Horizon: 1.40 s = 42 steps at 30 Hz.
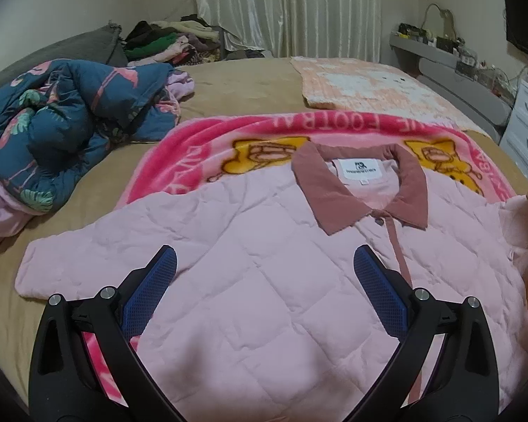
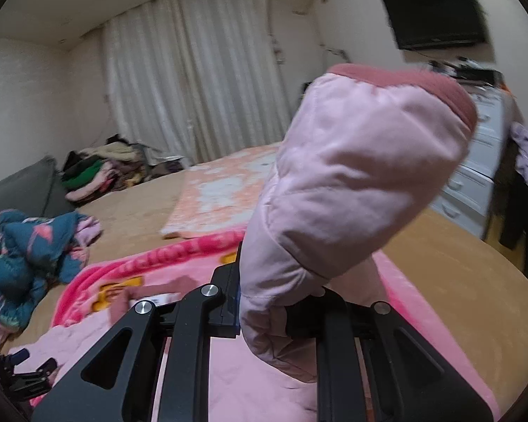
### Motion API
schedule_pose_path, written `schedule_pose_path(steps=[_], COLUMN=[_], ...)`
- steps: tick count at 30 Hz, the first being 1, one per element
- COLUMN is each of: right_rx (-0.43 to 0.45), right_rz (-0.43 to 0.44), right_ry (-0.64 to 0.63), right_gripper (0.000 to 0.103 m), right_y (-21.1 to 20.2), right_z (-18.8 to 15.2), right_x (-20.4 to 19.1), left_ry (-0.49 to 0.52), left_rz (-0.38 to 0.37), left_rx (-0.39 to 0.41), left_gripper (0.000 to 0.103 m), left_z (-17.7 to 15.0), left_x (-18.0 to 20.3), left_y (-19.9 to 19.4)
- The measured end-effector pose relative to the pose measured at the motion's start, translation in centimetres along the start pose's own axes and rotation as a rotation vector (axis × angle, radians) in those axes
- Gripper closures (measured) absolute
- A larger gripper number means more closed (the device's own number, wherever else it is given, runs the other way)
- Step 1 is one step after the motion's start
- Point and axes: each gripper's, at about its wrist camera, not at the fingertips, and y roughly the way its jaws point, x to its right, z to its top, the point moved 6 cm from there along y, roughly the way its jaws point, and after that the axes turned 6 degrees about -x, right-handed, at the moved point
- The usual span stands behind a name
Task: Fold large clothes
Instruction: 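Grasp the sleeve cuff with the right gripper and lift it, then fold the held sleeve across the jacket body and open the right gripper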
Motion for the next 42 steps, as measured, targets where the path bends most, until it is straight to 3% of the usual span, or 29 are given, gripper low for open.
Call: schedule_pose_path(steps=[9, 17, 20, 22, 29, 33, 35, 40, 42], right_rx=[-0.025, -0.057, -0.092, -0.115, -0.188, -0.253, -0.308, -0.351, -0.368], right_rz=[0.112, 0.183, 0.199, 0.200, 0.165, 0.161, 0.173, 0.188, 0.208], right_ry=[-0.098, -0.204, -0.248, -0.275, -0.413, -0.485, -0.512, -0.601, -0.625], right_gripper=[0.087, 0.087, 0.087, 0.087, 0.087, 0.085, 0.080, 0.065, 0.045], right_y=[0.5, 1.9, 3.3, 4.4, 8.5, 10.1, 10.9, 11.0, 10.5], right_z=[-0.1, -2.7, -5.2, -6.8, -13.8, -18.1, -20.4, -24.1, -25.0], right_x=[-8.4, -15.7, -18.1, -19.5, -23.7, -25.0, -25.6, -27.0, -27.5], left_ry=[-0.074, -0.217, -0.271, -0.298, -0.351, -0.354, -0.354, -0.351, -0.346], left_rz=[-0.033, -0.130, -0.158, -0.218, -0.218, -0.259, -0.291, -0.392, -0.441], left_rx=[-0.015, -0.050, -0.062, -0.075, -0.082, -0.097, -0.103, -0.119, -0.134], left_gripper=[0.009, 0.009, 0.009, 0.009, 0.009, 0.009, 0.009, 0.009, 0.009], left_z=[0.2, 0.2, 0.1, -0.1, -0.2, -0.5, -0.6, -1.0, -1.3], left_x=[-2.6, -6.7, -8.3, -9.1, -11.2, -10.8, -10.3, -8.6, -7.7], left_y=[0.0, 1.1, 1.6, 2.0, 2.2, 2.6, 2.6, 2.8, 3.1])
